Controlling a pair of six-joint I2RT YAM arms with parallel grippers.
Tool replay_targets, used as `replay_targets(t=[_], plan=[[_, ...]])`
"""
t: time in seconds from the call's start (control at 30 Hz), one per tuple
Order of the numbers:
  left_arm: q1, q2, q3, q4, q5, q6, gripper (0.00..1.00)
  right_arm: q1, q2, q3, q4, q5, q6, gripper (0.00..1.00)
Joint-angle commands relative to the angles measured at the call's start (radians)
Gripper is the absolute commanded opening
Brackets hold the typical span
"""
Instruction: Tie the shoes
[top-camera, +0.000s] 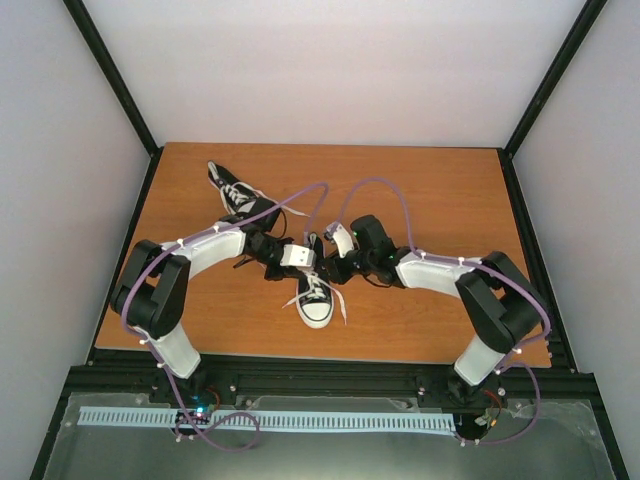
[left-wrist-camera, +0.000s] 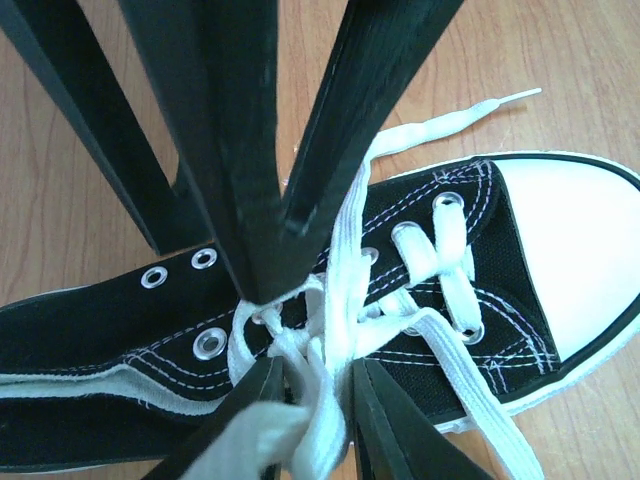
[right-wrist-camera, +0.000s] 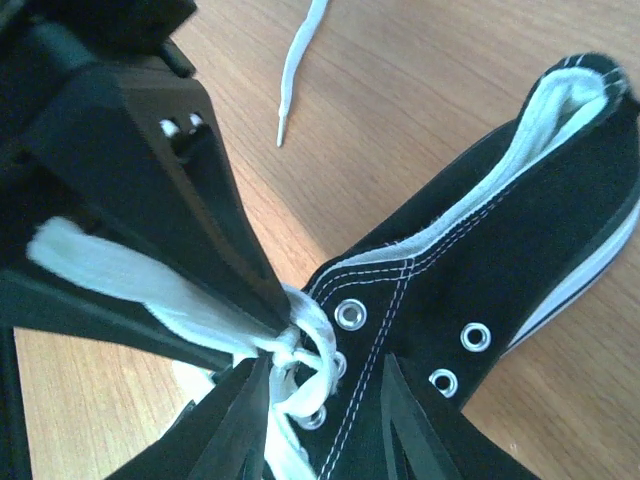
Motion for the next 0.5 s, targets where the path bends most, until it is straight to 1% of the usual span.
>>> replay_targets(t=[0.0, 0.07, 0.2, 0.47], plan=[[-0.004, 0.006, 0.037, -0.011, 0.025, -0.007, 0.23, -0.004, 0.061, 0.062, 0.002, -0.064, -0.034, 0.33], [-0.004, 0.007, 0.039, -0.012, 0.026, -0.011, 0.23, -0.004, 0.084, 0.075, 0.006, -0.071, -0.034, 0.31], [-0.003, 0.008, 0.043, -0.010, 0.024, -0.020, 0.23, -0.004, 0.101, 0.074, 0.022, -0.096, -0.035, 0.24], [-0.003, 0.006, 0.043, -0.018, 0.021, -0.033, 0.24, -0.004, 0.111, 0.070, -0.002, -0.066, -0.047, 0.22]])
